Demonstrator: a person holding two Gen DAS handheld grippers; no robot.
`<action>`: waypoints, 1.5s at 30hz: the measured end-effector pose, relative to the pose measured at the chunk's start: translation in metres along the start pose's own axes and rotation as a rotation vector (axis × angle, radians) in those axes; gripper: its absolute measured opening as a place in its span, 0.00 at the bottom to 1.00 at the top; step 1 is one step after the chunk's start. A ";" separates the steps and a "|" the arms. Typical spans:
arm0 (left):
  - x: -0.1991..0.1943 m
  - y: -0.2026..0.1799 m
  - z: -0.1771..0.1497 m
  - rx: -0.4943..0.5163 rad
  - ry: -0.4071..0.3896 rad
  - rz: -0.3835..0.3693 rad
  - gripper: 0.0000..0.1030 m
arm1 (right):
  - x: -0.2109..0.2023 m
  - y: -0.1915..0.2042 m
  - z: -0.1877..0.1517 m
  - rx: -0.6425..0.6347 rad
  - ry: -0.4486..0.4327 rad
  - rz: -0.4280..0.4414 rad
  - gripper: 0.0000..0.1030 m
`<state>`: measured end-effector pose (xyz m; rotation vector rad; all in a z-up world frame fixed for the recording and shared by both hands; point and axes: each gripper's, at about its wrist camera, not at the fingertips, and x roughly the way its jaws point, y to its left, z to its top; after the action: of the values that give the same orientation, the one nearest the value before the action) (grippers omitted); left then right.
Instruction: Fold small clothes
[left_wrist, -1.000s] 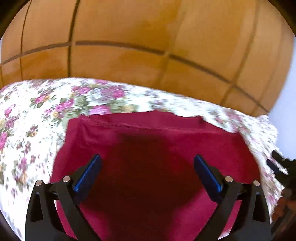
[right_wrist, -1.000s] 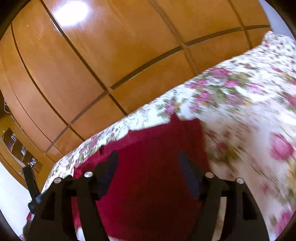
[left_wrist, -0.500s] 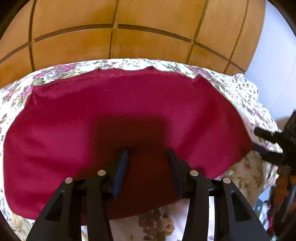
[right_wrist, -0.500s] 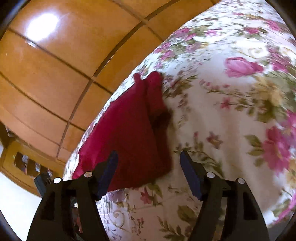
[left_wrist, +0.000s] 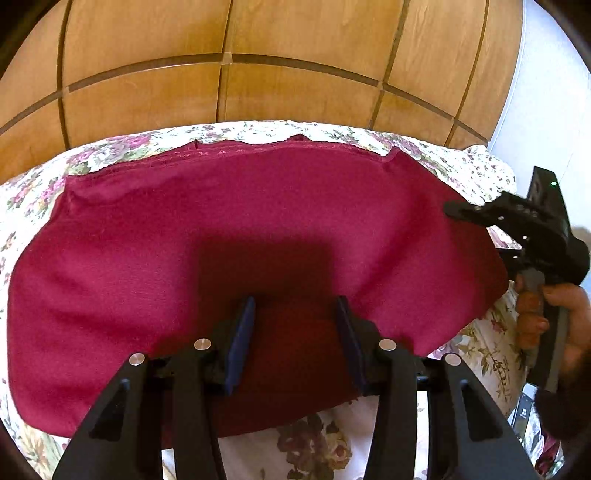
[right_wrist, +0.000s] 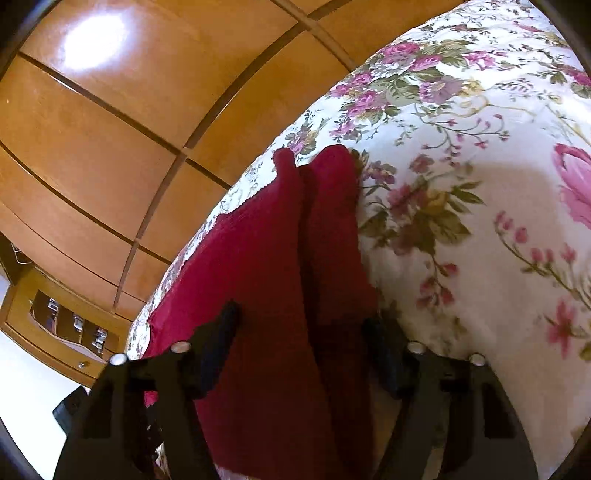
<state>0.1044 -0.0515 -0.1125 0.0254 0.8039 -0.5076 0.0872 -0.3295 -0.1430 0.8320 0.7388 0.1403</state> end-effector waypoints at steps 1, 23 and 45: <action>-0.003 0.000 0.001 -0.010 0.001 -0.005 0.44 | 0.001 0.000 0.001 0.013 0.000 0.013 0.39; -0.097 0.158 -0.031 -0.445 -0.115 0.250 0.81 | -0.033 0.198 -0.003 -0.267 -0.137 0.058 0.23; -0.144 0.259 -0.040 -0.732 -0.221 0.306 0.81 | 0.143 0.329 -0.166 -0.708 0.182 -0.028 0.29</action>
<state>0.1088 0.2456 -0.0838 -0.5671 0.7131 0.0924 0.1407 0.0533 -0.0585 0.1335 0.7976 0.4290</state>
